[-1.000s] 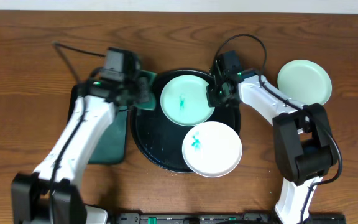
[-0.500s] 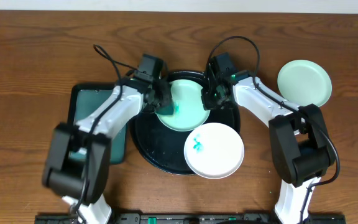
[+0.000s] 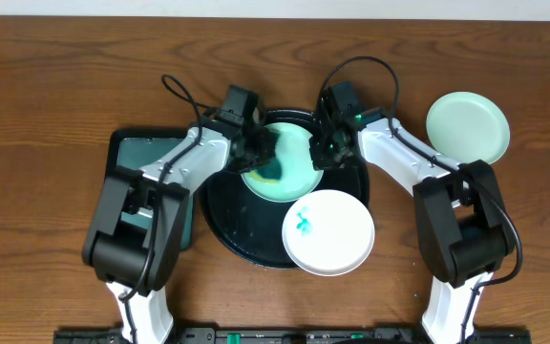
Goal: Clean dirty plates on tray and stack at the side
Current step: 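Scrub the pale green plate on the tray with the held sponge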
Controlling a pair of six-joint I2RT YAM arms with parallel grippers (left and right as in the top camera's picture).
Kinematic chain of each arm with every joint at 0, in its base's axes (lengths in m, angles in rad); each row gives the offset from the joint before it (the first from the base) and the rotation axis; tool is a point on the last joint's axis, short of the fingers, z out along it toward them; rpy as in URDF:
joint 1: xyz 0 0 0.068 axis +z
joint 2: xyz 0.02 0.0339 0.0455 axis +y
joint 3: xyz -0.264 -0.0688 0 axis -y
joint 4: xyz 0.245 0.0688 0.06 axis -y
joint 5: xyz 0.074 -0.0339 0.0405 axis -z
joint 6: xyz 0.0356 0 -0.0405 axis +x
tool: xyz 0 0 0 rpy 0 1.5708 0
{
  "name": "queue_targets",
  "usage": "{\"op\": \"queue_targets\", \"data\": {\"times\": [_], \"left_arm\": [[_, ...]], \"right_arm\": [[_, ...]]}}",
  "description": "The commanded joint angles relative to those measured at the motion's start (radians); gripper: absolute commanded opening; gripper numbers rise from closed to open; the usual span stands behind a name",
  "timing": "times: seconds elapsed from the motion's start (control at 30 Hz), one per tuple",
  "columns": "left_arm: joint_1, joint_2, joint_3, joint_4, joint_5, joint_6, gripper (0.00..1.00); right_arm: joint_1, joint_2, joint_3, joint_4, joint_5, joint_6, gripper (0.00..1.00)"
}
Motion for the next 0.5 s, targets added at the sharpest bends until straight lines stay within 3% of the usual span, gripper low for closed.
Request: {"op": "queue_targets", "data": {"times": [0.0,0.2,0.47], "left_arm": [[-0.082,0.058,-0.022,0.018,0.277,-0.017,0.07],[-0.084,0.058,-0.022,0.071,0.293,-0.034,0.07],[-0.076,0.058,-0.022,0.14,-0.079,-0.058,0.07]], "right_arm": [[0.026,0.008,-0.013,-0.012,-0.028,-0.011,0.01],[0.026,0.008,-0.013,-0.013,-0.028,0.0,0.01],[0.03,0.008,-0.013,-0.018,-0.028,0.011,0.01]]}}
